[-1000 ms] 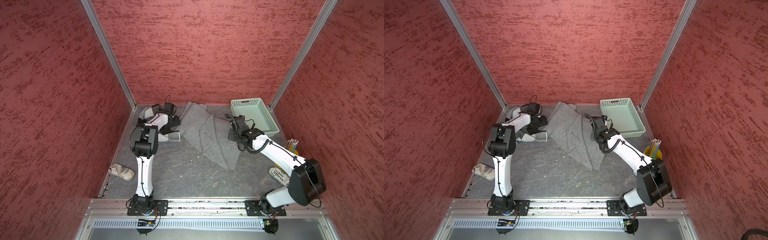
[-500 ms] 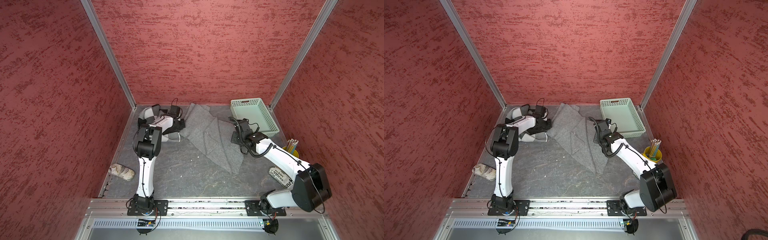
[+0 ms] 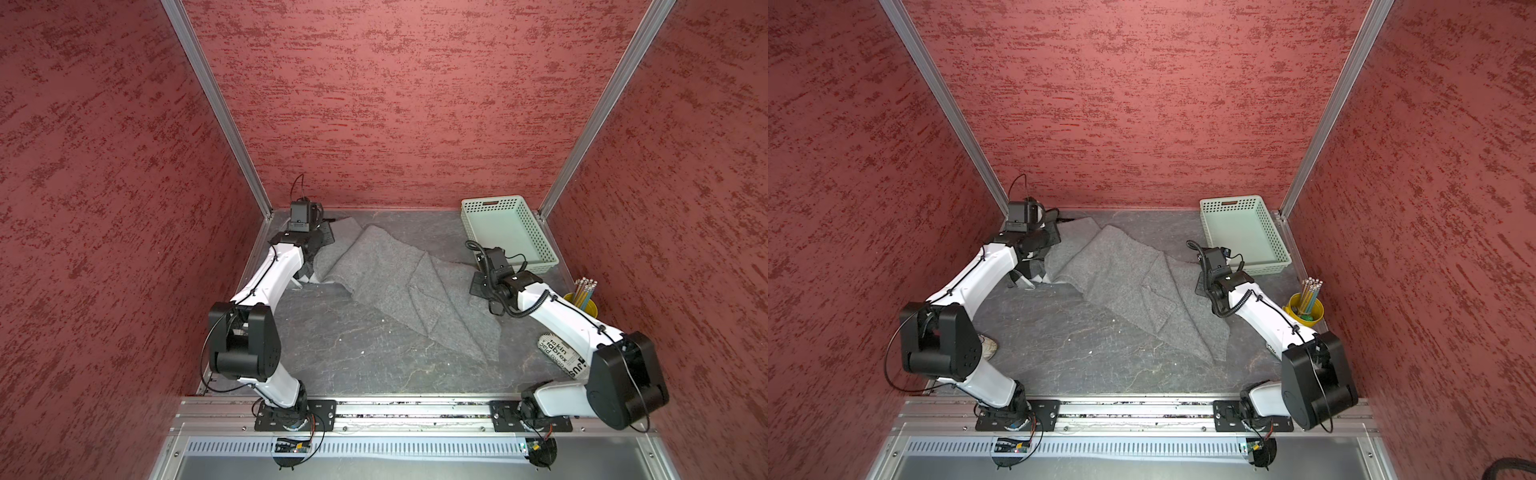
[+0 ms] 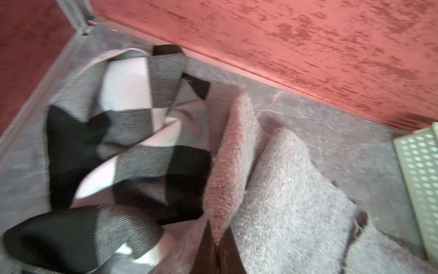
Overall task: Roll up the scarf and place it into the basket
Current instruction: Flatten out the scarf at the center of the board.
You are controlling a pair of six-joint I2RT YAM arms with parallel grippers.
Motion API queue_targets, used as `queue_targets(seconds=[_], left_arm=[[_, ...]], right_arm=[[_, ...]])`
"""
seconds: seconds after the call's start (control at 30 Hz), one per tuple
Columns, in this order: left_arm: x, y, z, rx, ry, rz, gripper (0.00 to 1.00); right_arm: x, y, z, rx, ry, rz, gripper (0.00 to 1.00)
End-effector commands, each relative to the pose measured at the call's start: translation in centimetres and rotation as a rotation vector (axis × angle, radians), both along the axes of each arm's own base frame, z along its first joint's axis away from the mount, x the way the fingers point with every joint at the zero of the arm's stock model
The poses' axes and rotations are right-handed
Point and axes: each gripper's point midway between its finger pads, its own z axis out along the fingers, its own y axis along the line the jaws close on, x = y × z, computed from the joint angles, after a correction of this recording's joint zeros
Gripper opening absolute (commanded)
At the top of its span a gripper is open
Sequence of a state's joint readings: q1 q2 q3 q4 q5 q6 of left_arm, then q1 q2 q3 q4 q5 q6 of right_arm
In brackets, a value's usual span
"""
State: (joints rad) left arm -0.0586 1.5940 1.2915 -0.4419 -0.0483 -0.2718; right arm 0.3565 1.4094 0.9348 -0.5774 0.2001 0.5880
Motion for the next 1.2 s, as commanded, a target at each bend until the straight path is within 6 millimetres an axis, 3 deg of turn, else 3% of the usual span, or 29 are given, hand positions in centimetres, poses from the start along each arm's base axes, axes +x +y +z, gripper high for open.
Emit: queue_targets(seconds=[0.0, 0.13, 0.23, 0.5, 0.63, 0.8, 0.9, 1.0, 1.17], left_arm=[[-1.3, 3.1, -2.3, 0.040, 0.043, 0.086, 0.00], [-2.0, 6.3, -2.7, 0.015, 0.027, 0.157, 0.00], [-1.4, 7.9, -1.8, 0.016, 0.000, 0.179, 0.00], [4.0, 12.7, 2.4, 0.022, -0.130, 0.229, 0.00], [6.5, 15.3, 1.9, 0.005, -0.103, 0.254, 0.00], [7.6, 18.7, 0.9, 0.012, -0.076, 0.297, 0.00], [8.0, 19.2, 0.4, -0.018, -0.074, 0.286, 0.00], [8.6, 17.9, 0.1, -0.051, -0.077, 0.248, 0.31], [8.4, 14.8, 1.7, -0.070, -0.106, 0.209, 0.63]], right_arm=[[1.2, 0.4, -0.8, -0.009, 0.015, 0.008, 0.00], [2.3, -0.6, -1.0, -0.093, 0.030, -0.007, 0.00], [2.7, -1.6, -1.3, -0.142, 0.047, -0.020, 0.02], [3.5, -4.0, -2.2, -0.190, 0.088, -0.071, 0.05], [3.7, -4.3, -2.4, -0.208, 0.105, -0.067, 0.13], [4.2, -4.3, -2.0, -0.214, 0.097, -0.048, 0.26], [4.8, -4.3, -2.0, -0.216, 0.098, -0.039, 0.39], [5.3, -4.1, -2.2, -0.212, 0.099, -0.033, 0.48], [5.1, -5.3, -1.1, -0.261, 0.100, -0.060, 0.61]])
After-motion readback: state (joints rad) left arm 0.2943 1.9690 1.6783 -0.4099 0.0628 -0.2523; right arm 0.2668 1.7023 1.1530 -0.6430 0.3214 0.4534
